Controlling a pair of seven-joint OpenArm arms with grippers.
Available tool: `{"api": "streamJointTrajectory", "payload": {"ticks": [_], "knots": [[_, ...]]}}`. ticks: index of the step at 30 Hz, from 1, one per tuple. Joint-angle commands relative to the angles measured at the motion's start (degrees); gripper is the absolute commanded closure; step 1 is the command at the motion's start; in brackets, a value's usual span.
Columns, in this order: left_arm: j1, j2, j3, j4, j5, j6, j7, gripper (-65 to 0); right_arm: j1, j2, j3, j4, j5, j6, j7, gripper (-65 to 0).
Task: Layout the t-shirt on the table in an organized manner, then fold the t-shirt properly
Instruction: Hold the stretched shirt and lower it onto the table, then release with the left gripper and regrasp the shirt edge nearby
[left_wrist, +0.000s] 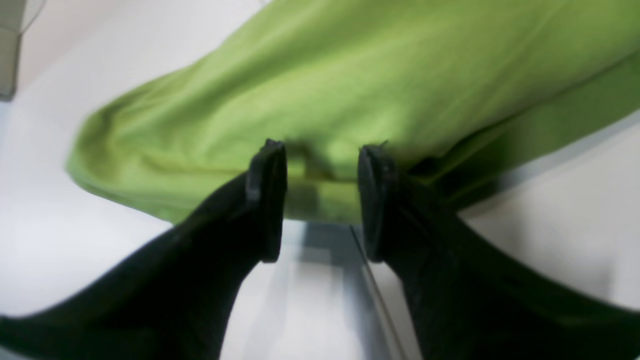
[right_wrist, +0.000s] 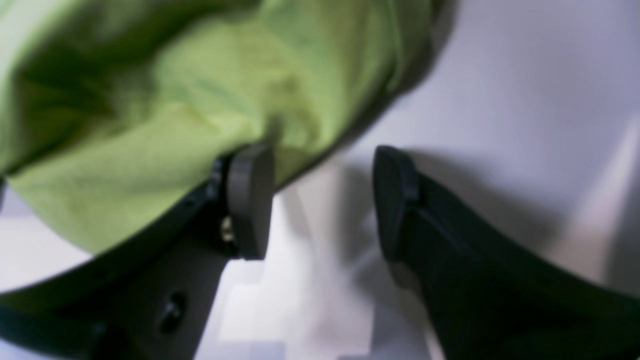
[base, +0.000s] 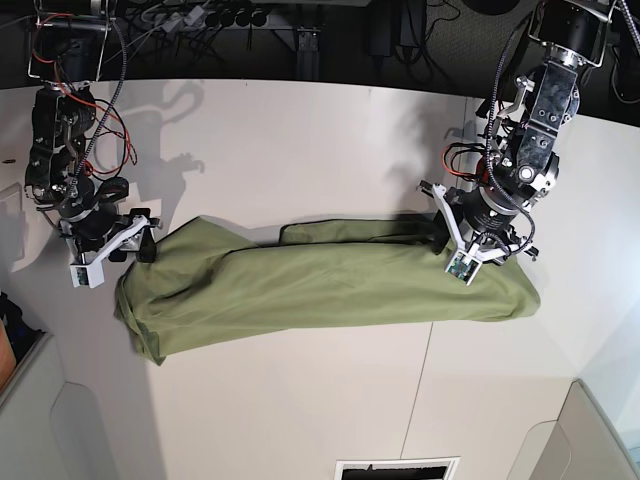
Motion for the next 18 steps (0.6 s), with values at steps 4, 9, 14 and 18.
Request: {"api": "streamJointTrajectory", "payload": {"ticks": [4,9,14,18], "knots": [[-1.11,1.01,-0.39,-4.24,0.72,-2.08,-3.85,-26.7,1.09,-4.39,0.0,0.96,0.83,0.44,1.31,-31.7],[-1.99,3.54,-0.39,-8.63,4.22,-3.3,-6.27,-16.1,1.14,-7.19,0.0,0.96,-0.87,0.39,2.4,-24.6],[-2.36,1.2,-0.39,-8.74,7.04,-0.85,-4.98,0.0,2.19,-7.28,0.0,1.44,-1.31,4.66,2.14,0.0],[-1.16,-3.87,-0.39,-1.62,7.06,1.6,-3.34,0.0,1.57,-6.73,0.07,7.3,-0.59,5.35,-1.44,0.0]]}}
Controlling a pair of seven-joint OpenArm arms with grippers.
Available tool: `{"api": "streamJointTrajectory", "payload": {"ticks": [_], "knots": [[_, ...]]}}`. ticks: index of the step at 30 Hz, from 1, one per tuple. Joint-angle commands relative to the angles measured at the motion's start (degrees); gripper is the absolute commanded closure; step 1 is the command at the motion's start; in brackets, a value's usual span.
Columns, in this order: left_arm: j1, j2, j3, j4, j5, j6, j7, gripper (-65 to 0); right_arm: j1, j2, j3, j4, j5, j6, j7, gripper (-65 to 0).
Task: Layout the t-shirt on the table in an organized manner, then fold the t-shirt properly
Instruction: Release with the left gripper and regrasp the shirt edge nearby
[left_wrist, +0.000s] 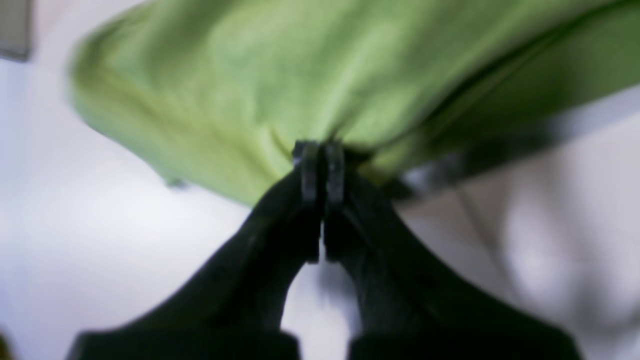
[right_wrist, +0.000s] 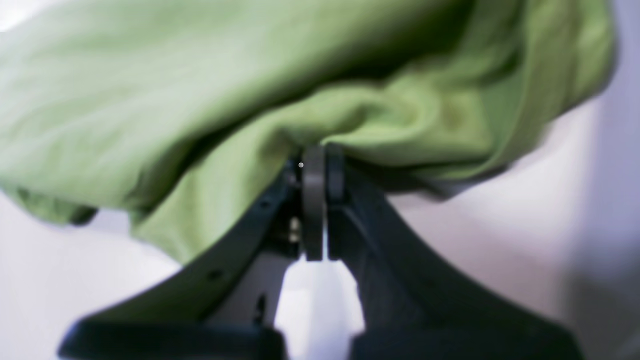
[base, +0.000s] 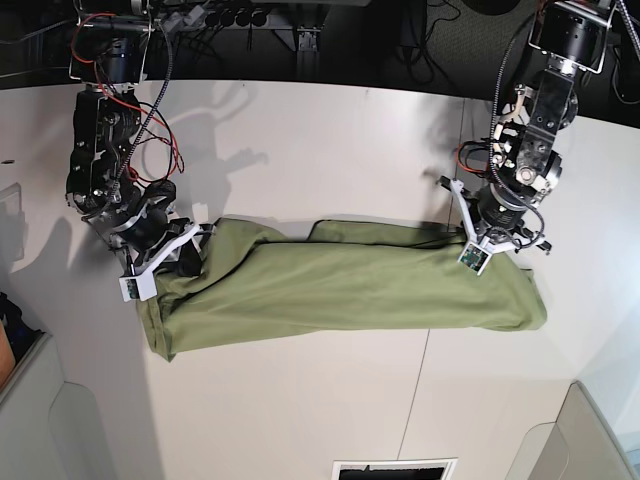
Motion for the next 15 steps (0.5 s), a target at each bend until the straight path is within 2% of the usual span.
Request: {"api": "streamJointTrajectory", "payload": {"ticks": [1,7,9,12,15], "knots": [[-0.48,-1.73,-0.35,4.42,0.22,0.42,-1.64,0.0,0.5,1.25,0.17,3.67,1.6,0.48,0.17,0.0],[2.93,-9.64,-0.35,22.64,1.62,0.52,1.09,0.0,-2.75,6.8,0.55,18.84,5.14,0.31,-3.76,0.0],[2.91,-11.65,-0.35,25.92,3.5,3.13,1.77,0.0,-2.73,8.11,0.83,20.87,5.25,0.26,-3.85,0.0],[2.27,-13.62,-0.35,27.43,6.21,5.9,1.75,0.0,-2.23,9.42,2.36,21.59,6.64,0.02,-3.63,0.0],[0.61,-13.84,-0.35,26.38,5.84,4.26,1.64,0.0,-1.16,9.86,4.28,21.57,6.99,0.09,-3.63,0.0]]}}
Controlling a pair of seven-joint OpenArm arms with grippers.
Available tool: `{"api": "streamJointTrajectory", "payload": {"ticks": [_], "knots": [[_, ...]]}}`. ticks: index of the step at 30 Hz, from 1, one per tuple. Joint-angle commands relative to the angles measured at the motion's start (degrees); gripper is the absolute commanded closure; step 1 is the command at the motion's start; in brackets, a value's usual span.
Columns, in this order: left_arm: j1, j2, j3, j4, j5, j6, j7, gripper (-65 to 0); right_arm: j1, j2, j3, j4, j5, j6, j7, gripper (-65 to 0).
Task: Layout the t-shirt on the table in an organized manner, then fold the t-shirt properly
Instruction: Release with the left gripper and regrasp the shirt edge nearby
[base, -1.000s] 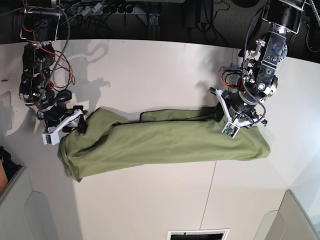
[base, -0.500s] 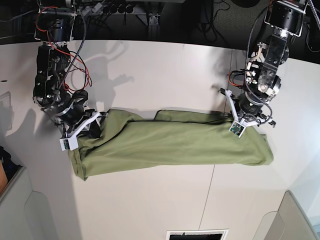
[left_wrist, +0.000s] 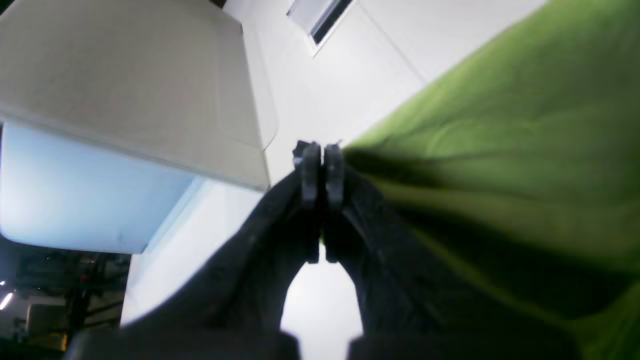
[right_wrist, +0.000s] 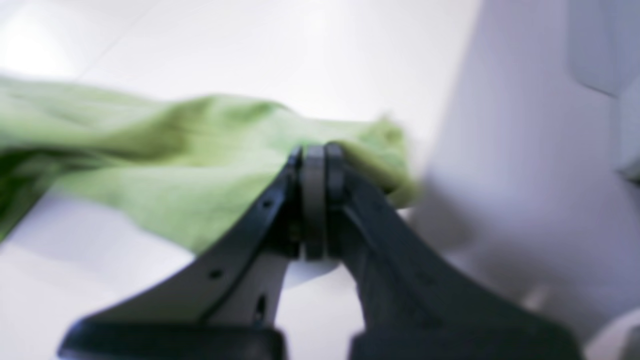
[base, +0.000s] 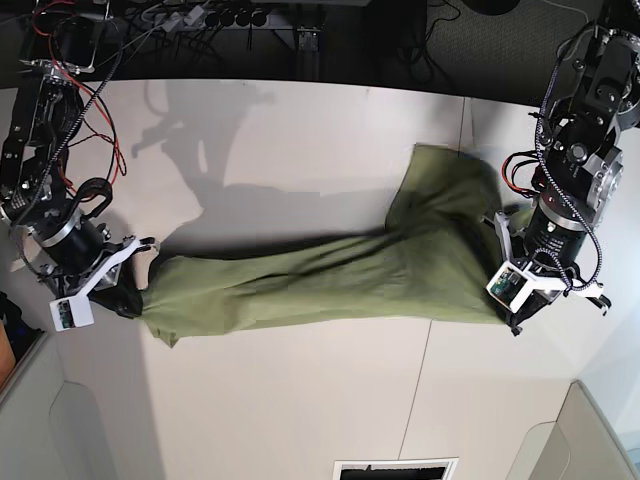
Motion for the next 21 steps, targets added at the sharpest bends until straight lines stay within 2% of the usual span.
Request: {"api": "streamJointTrajectory", "payload": {"ticks": [1,4,9,10,12,14,15,16,21], "knots": [[-1.75,-0.76,-0.46,-0.28,-0.04,0.0,-1.57,0.0,2.01,0.85,0.76,0.92,0.59,0.0,1.64,0.0],[-3.72,-0.59,-0.46,-5.38,-4.59,-2.84,-2.71,0.0,3.91,0.83,0.92,-0.26,0.44,0.02,1.6,0.0],[-5.88,1.68,-0.46,-16.33,-8.24,-10.01,-3.65,0.0,7.17,0.68,0.83,-6.54,0.46,0.15,1.64,0.0],[-6.01,2.25,-0.46,-18.23,-8.94,-11.02,-3.98,0.0,7.78,0.68,0.63,-8.07,0.46,0.37,1.64,-4.7],[-5.97,3.19,-0.46,-20.98,-11.45,-12.92,-3.69,-2.1,8.33,0.66,0.26,-10.82,0.7,0.42,1.64,-22.0],[-5.49,3.82,-0.46,-21.7,-13.38,-13.88,-2.08,-15.4,8.11,0.66,0.13,-12.72,0.66,0.42,1.62,-33.3],[-5.42,4.07,-0.46,-21.62,-14.21,-13.84,-1.03,-19.8,7.93,0.66,0.15,-13.4,0.61,0.39,1.6,-35.3],[-5.4,4.13,-0.46,-21.31,-15.13,-13.84,-0.42,-21.2,7.78,0.68,0.17,-13.79,0.5,0.22,1.64,-35.2],[-5.01,4.11,-0.46,-14.62,-16.11,-13.86,1.49,-21.1,7.78,0.7,0.48,-14.08,0.22,-0.61,1.79,-35.2]]}}
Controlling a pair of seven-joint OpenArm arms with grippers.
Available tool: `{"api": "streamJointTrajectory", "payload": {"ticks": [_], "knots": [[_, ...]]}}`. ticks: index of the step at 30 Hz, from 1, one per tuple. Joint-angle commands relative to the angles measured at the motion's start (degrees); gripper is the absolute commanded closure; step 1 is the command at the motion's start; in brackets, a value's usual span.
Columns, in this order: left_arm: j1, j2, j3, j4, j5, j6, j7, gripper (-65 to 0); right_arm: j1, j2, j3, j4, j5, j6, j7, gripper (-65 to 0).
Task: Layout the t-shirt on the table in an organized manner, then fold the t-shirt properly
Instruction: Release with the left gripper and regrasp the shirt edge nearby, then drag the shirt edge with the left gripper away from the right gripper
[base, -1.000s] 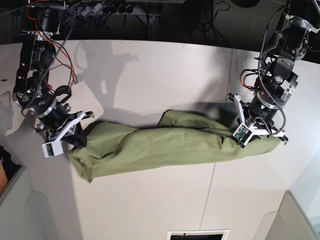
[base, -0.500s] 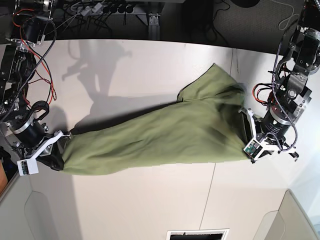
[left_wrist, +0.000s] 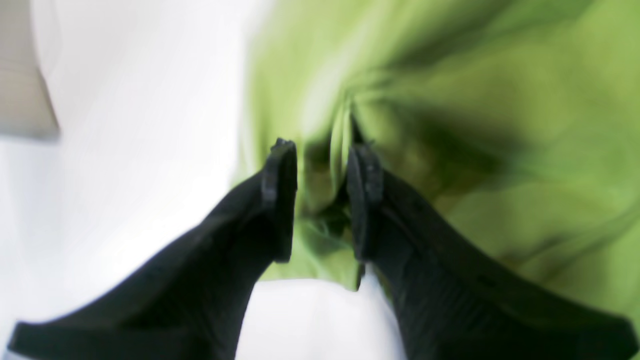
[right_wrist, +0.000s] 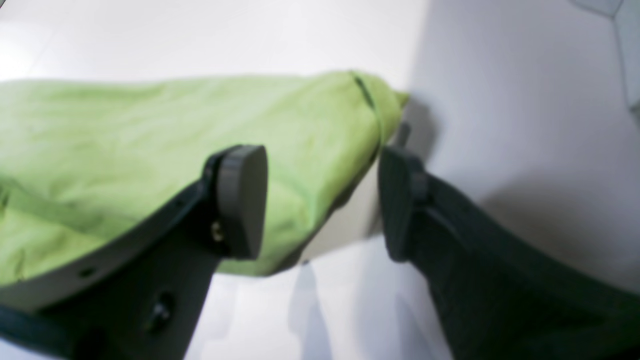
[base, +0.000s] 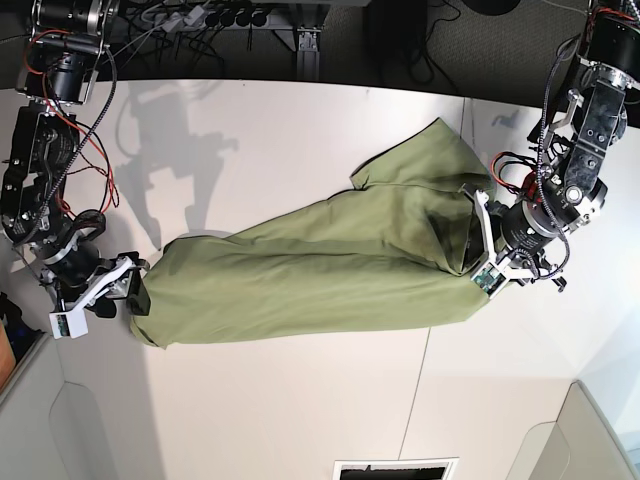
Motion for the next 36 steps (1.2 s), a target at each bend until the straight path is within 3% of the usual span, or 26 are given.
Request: {"api": "streamJointTrajectory", "payload": {"ticks": [1,5,11,18,25,28,30,32,33,36], "knots": [[-0.09,-0.74,-0.5,3.39,-0.33,0.39,-0.04,-21.1,1.31,0.83,0.63,1.16,0.87,-0.37,1.31,-35.2],[5.09,-0.87,-0.5,11.06,-2.43,-0.44,2.16,-21.1,0.74,0.79,0.92,0.92,0.68,-0.39,-0.66,-35.2],[13.53,-0.83,-0.5,12.04,-2.19,-1.16,0.59,-21.1,-3.1,0.83,0.92,-0.66,-0.94,-0.44,-0.57,-35.2],[17.81,-0.31,-0.5,8.83,-2.19,-1.38,-1.73,-21.1,-8.44,-0.87,0.9,-5.09,-0.42,-0.09,4.42,-35.2],[17.75,4.5,-0.5,0.44,-2.19,-5.9,-2.8,-21.1,-4.02,-4.85,0.79,-12.26,-0.39,1.33,6.84,-35.2],[17.75,6.67,-0.5,-2.16,-2.14,-5.81,-5.14,-20.9,-1.68,-6.47,0.76,-13.68,-0.37,1.33,6.84,-34.3],[17.62,7.08,-0.5,-3.1,-1.57,-5.84,-5.2,-13.8,-0.72,-7.17,0.61,-13.68,-0.37,1.33,6.8,-26.8],[17.62,7.02,-0.5,-3.13,-1.18,-5.84,-5.14,0.0,0.31,-7.15,0.07,-13.64,-0.37,1.4,6.8,-10.6],[17.59,6.84,-0.5,-3.04,-1.05,-5.86,-5.16,0.0,0.87,-7.08,0.04,-13.6,-0.39,1.84,6.8,-0.7],[17.73,6.25,-0.5,-1.09,-1.11,-7.74,-4.42,0.0,2.64,-5.97,0.07,-12.68,0.09,4.63,6.01,0.0]]}}
